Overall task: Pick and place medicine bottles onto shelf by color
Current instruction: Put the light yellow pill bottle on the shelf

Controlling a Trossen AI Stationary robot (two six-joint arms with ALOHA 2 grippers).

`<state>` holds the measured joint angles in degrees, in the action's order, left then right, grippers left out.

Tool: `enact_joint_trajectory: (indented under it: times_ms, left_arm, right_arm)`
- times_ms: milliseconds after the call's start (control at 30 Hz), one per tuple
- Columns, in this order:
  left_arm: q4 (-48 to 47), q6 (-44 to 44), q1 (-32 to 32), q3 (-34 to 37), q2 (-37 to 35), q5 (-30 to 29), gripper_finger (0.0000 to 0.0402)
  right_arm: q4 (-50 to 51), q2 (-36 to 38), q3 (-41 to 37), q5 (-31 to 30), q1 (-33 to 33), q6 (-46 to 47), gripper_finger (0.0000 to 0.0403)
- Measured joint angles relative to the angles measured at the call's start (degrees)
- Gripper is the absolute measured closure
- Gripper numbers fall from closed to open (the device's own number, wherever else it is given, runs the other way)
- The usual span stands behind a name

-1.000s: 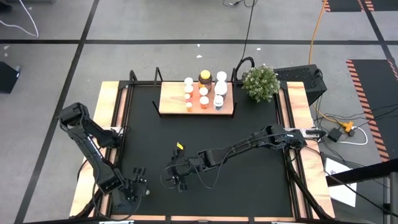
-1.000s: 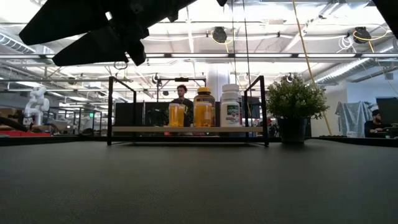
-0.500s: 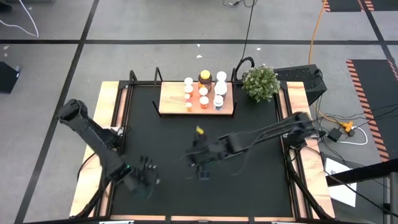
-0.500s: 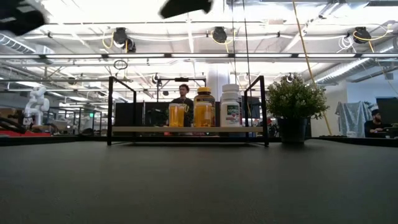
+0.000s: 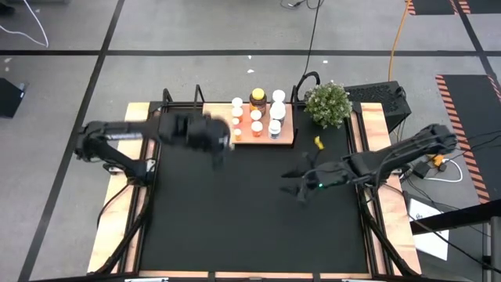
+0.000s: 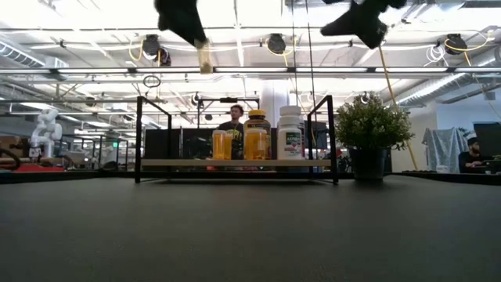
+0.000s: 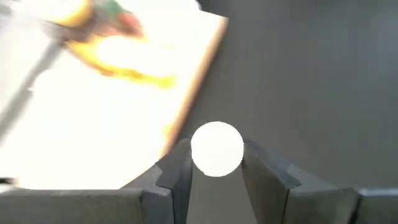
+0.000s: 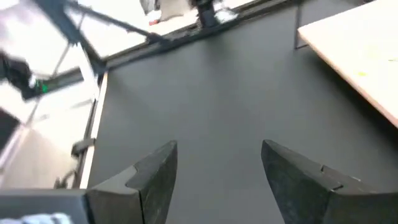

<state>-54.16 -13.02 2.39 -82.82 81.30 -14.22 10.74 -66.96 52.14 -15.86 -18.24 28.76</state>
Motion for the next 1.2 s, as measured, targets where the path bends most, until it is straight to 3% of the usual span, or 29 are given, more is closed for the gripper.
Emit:
enact_joint_trajectory:
  times_ms: [133,267,467,767,933,1200]
  left_arm:
    - [1.6,16.8,13.1,-3.0,0.5,0.9,0.0275]
    - [2.5,30.5,24.1,-3.3,3.6,7.6,0.0275]
    - [6.4,43.8,34.5,-3.2,12.2,14.7,0.0275]
    - [6.8,49.4,43.4,-3.1,22.5,18.0,0.0275]
    - [6.8,49.3,44.6,-3.1,23.6,21.8,0.0275]
    - [8.6,50.0,44.7,-2.1,23.6,22.0,0.0265]
  right_arm:
    - [-2.4,5.4,-6.1,-2.4,0.2,2.7,0.0174]
    - [-2.6,7.1,-8.4,-5.2,1.8,3.4,0.0174]
    - [-2.7,6.6,-9.0,-5.3,6.6,3.7,0.0174]
    - [-2.8,6.9,-9.0,-5.0,15.6,6.6,0.0174]
    - [-2.8,6.9,-9.0,-1.8,19.4,6.7,0.0174]
    - [-2.8,6.9,-9.0,2.7,24.5,5.9,0.0174]
